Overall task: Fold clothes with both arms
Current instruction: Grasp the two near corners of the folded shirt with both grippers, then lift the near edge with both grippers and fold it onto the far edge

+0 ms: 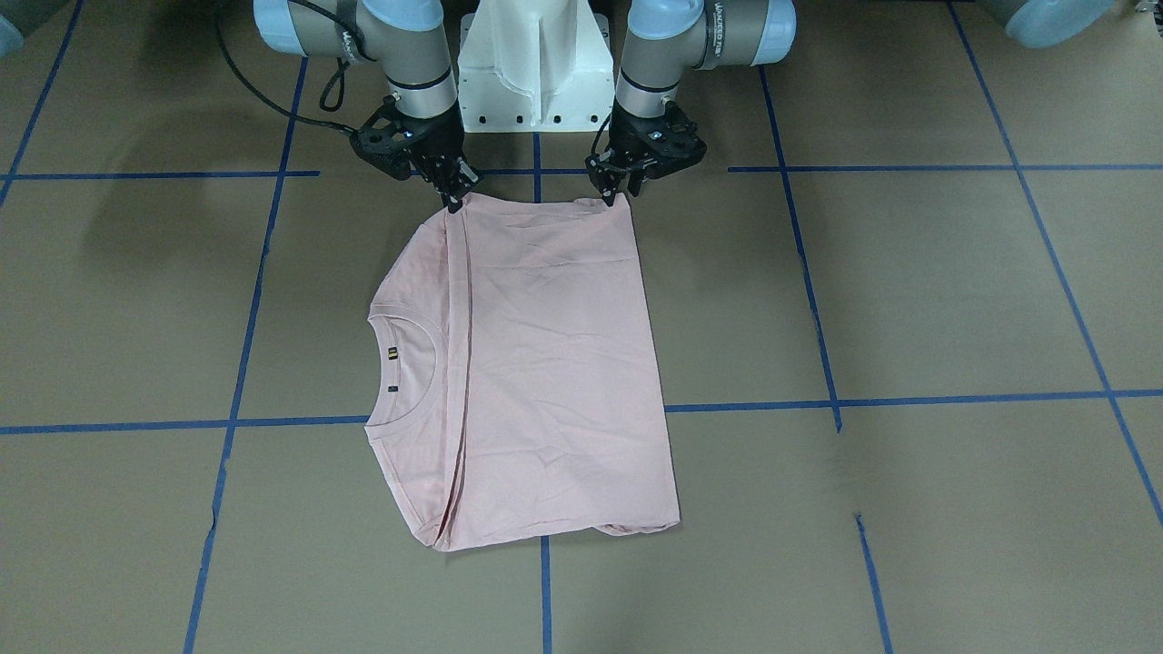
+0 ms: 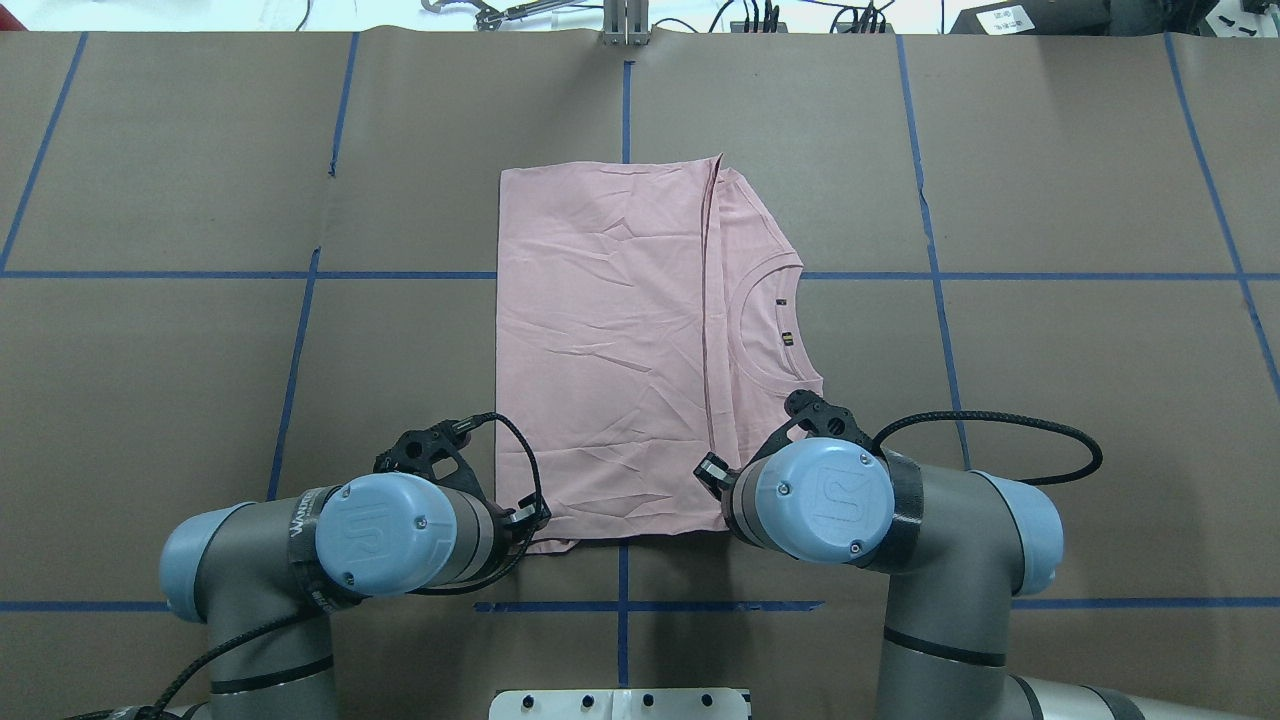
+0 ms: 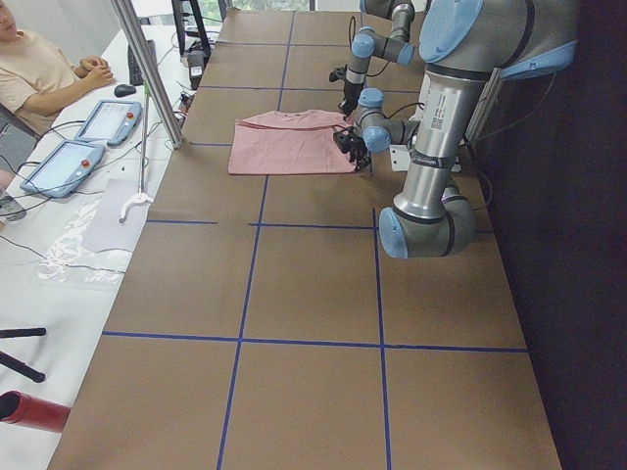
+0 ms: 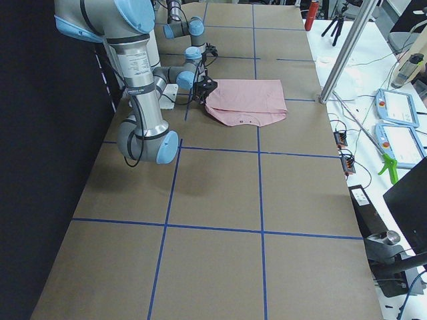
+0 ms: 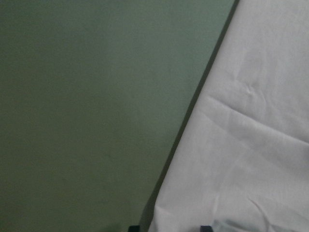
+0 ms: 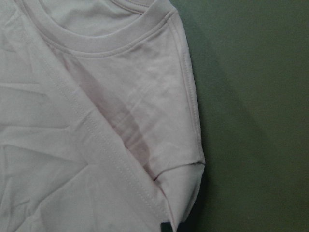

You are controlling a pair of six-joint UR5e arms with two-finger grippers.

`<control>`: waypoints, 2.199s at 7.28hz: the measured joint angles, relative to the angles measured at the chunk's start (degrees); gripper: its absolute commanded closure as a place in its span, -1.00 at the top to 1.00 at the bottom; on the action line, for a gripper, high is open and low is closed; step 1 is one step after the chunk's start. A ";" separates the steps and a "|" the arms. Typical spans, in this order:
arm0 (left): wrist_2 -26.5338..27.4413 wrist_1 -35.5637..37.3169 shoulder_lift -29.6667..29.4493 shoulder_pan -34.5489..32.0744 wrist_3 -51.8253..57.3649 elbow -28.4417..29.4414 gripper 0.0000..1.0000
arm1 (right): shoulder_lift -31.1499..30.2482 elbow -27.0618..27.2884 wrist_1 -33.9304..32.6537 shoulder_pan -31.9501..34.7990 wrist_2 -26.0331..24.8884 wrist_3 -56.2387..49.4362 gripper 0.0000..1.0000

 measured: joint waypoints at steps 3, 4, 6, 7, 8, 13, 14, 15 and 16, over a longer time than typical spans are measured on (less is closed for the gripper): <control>-0.09 -0.02 -0.15 0.09 0.22 0.50 -0.99 | 0.08 0.00 0.00 -0.06 0.00 0.03 -1.00; -0.12 -0.01 -0.23 0.09 0.24 0.49 -1.00 | 0.14 0.02 0.00 -0.07 0.00 0.01 -1.00; -0.31 0.00 -0.34 0.10 0.25 0.38 -1.00 | 0.24 0.07 0.00 -0.08 0.00 -0.01 -1.00; -0.42 0.06 -0.39 0.06 0.29 -0.10 -1.00 | 0.26 0.11 0.00 -0.09 0.00 -0.03 -1.00; -0.51 0.25 -0.31 -0.21 0.36 -1.49 -1.00 | 0.20 0.28 0.00 -0.09 -0.02 -0.02 -1.00; -0.75 5.88 -3.15 -8.18 3.03 -8.80 -1.00 | -2.47 9.07 -0.40 5.77 0.49 0.55 -1.00; -0.81 4.28 -6.24 -12.71 5.31 -4.17 -1.00 | 1.97 4.29 -0.24 10.35 1.07 -0.16 -1.00; -0.77 1.42 -8.75 -16.53 7.90 1.37 -1.00 | 6.48 -1.39 -0.13 15.13 2.80 -1.68 -1.00; -0.57 -1.58 -10.00 -19.29 11.21 5.86 -1.00 | 10.31 -6.92 0.18 18.98 4.95 -3.44 -1.00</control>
